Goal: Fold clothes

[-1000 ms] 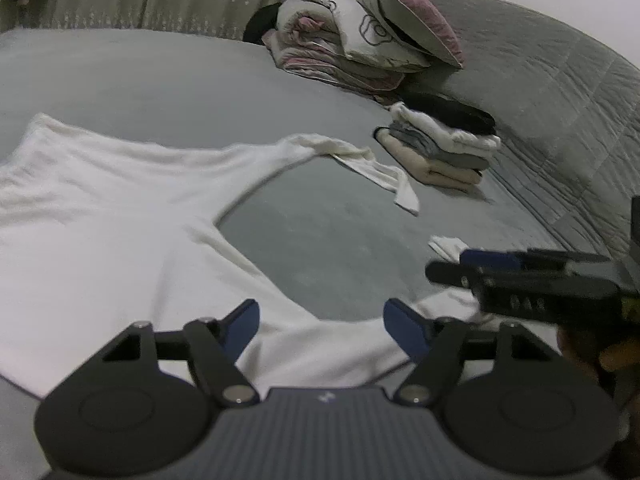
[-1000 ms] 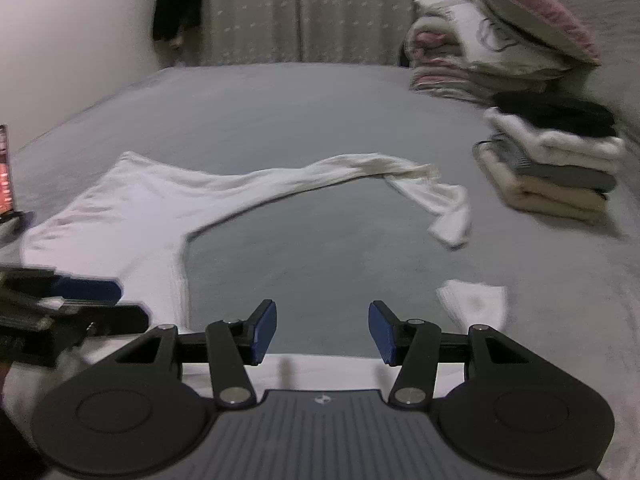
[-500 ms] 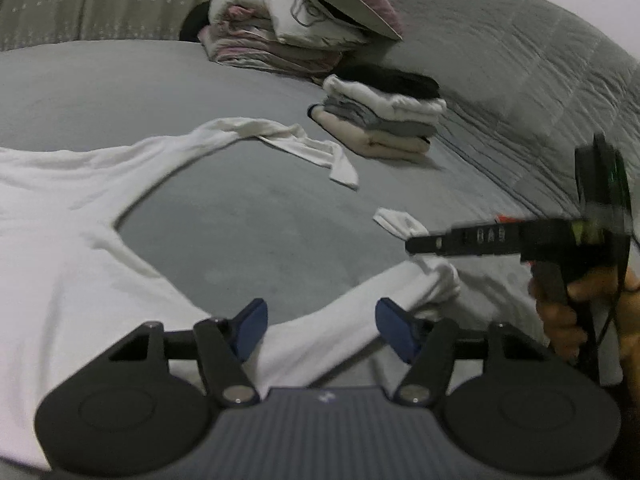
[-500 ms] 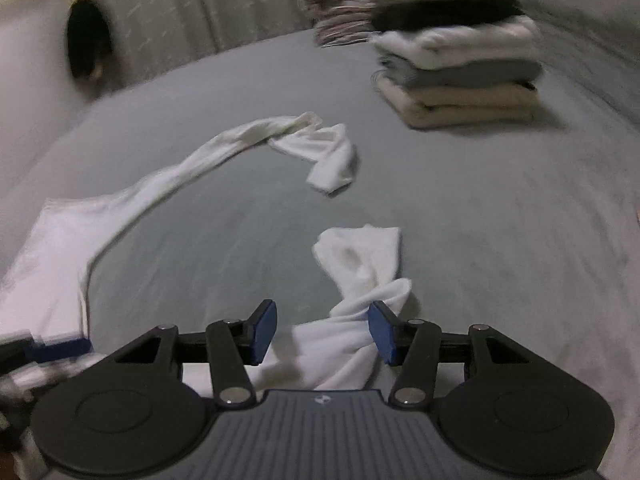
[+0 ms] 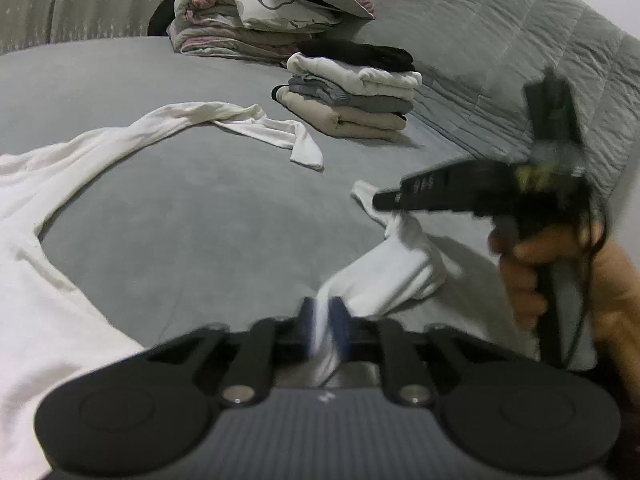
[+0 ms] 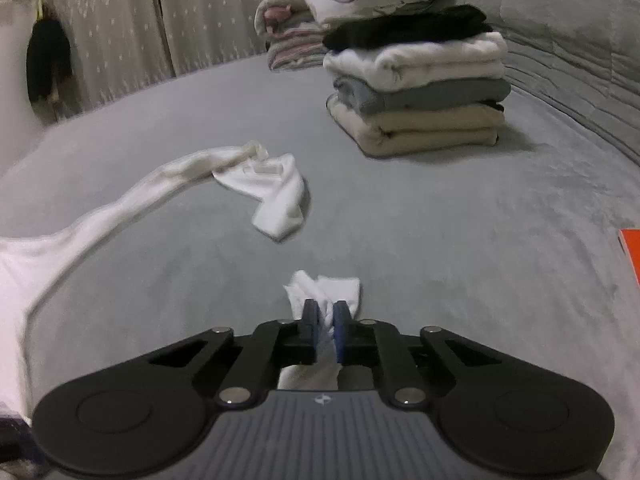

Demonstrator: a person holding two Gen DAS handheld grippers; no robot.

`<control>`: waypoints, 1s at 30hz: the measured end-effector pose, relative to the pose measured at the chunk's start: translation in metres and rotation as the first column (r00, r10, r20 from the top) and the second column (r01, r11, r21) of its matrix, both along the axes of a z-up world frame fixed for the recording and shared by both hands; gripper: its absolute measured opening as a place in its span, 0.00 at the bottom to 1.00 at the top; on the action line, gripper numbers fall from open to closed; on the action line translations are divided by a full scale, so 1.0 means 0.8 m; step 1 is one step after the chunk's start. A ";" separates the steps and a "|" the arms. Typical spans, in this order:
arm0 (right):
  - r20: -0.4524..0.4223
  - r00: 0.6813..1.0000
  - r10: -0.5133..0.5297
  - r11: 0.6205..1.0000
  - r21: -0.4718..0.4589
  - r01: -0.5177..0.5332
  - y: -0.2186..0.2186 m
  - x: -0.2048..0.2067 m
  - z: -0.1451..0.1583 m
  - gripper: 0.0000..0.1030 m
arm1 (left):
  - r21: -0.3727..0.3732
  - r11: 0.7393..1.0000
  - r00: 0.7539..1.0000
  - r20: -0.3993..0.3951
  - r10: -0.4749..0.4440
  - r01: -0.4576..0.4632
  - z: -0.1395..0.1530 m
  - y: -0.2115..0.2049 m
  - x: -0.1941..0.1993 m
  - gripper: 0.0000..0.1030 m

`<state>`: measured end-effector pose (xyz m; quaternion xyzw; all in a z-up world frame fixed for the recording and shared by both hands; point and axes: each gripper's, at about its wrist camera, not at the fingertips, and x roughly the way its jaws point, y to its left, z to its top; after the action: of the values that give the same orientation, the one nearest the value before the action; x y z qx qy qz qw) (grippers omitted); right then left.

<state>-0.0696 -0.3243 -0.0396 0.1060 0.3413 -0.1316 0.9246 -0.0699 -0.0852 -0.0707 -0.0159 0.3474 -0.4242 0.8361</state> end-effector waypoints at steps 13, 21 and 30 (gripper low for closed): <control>0.162 0.983 -0.089 0.996 -0.010 0.092 -0.051 -0.010 0.086 0.08 | -0.173 0.983 0.993 0.086 0.076 -0.060 0.039 0.016 0.007 0.07; 0.001 0.990 -0.140 0.990 0.011 0.140 -0.081 -0.054 0.047 0.08 | -0.058 0.988 0.989 0.043 -0.139 0.142 0.015 -0.006 -0.022 0.07; -0.118 0.987 -0.112 0.993 0.018 0.115 -0.088 -0.107 0.021 0.08 | 0.013 0.954 0.954 0.012 -0.299 0.298 0.003 0.013 -0.050 0.07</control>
<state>-0.1556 -0.3945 -0.0232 0.1286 0.3900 -0.1857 0.8927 -0.1101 -0.0747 -0.0687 0.0443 0.3426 -0.5437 0.7649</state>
